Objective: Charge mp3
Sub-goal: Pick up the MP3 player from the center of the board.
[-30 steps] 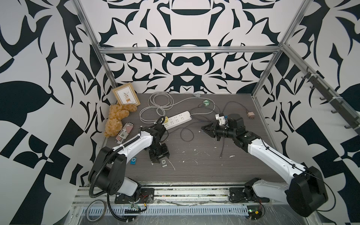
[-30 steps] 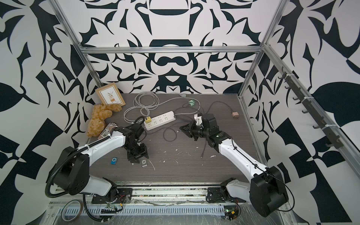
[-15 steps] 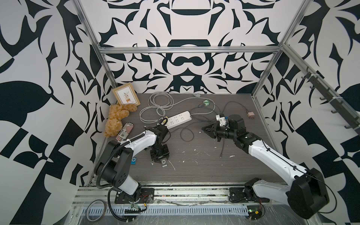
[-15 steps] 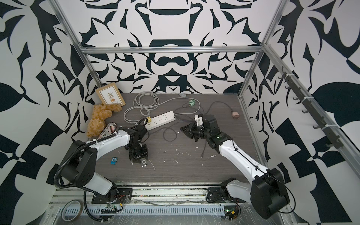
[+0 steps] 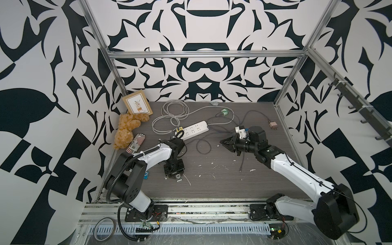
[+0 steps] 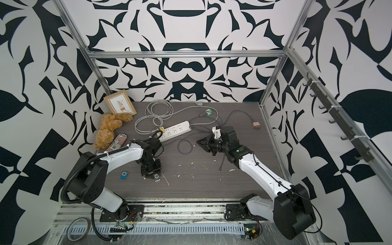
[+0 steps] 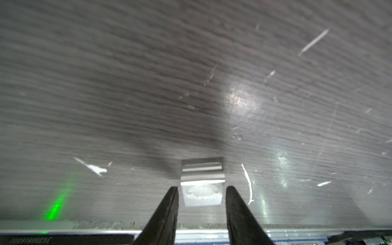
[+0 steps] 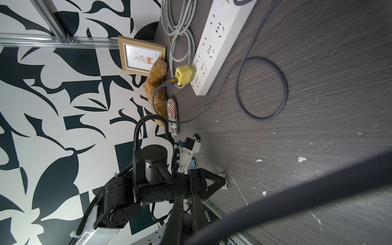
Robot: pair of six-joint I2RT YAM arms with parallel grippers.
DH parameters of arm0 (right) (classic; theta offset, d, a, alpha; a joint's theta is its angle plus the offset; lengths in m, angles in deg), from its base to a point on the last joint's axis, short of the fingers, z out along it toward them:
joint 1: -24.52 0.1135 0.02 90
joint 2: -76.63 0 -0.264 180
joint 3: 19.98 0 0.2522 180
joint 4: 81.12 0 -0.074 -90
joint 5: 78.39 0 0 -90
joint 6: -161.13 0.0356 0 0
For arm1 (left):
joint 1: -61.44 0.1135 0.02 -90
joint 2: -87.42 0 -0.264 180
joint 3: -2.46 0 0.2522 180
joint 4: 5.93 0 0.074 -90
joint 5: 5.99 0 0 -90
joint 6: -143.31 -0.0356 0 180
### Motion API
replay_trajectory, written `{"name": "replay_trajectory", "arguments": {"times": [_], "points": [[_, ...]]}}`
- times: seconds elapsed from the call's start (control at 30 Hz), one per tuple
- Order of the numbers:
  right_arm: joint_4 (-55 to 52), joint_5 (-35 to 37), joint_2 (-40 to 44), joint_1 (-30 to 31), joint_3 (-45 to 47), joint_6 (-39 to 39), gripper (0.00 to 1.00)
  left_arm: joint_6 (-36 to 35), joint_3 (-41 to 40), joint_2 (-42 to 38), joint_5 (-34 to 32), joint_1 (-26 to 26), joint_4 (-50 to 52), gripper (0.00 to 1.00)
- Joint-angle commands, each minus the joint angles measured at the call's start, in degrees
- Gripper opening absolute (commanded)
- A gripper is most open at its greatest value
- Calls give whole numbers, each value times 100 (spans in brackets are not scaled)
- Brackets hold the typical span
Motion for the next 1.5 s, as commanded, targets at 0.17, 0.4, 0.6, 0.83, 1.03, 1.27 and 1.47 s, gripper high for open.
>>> {"name": "replay_trajectory", "arguments": {"times": [0.17, 0.4, 0.6, 0.83, 1.03, 1.27, 1.47], "points": [[237, 22, 233, 18, 15, -70, 0, 148, -183, 143, -138, -27, -42, 37], [254, 24, 246, 15, 35, -71, 0, 204, -271, 152, -114, -35, -252, 34], [279, 18, 248, 18, 66, -57, 0, 168, -315, 115, -230, -38, -241, 33], [358, -18, 262, 10, 53, -75, 0, -242, -263, -361, 129, -60, -622, 22], [455, -250, 253, 29, -134, -504, 0, -691, -187, -1407, 983, -66, -1416, 21], [-514, 32, 478, 572, -791, -2225, 0, -467, 137, -2088, 2414, -64, -2753, 20], [-1258, 846, 539, 1344, -1211, -3312, 0, -152, 316, -2094, 3031, -66, -3412, 16]]}}
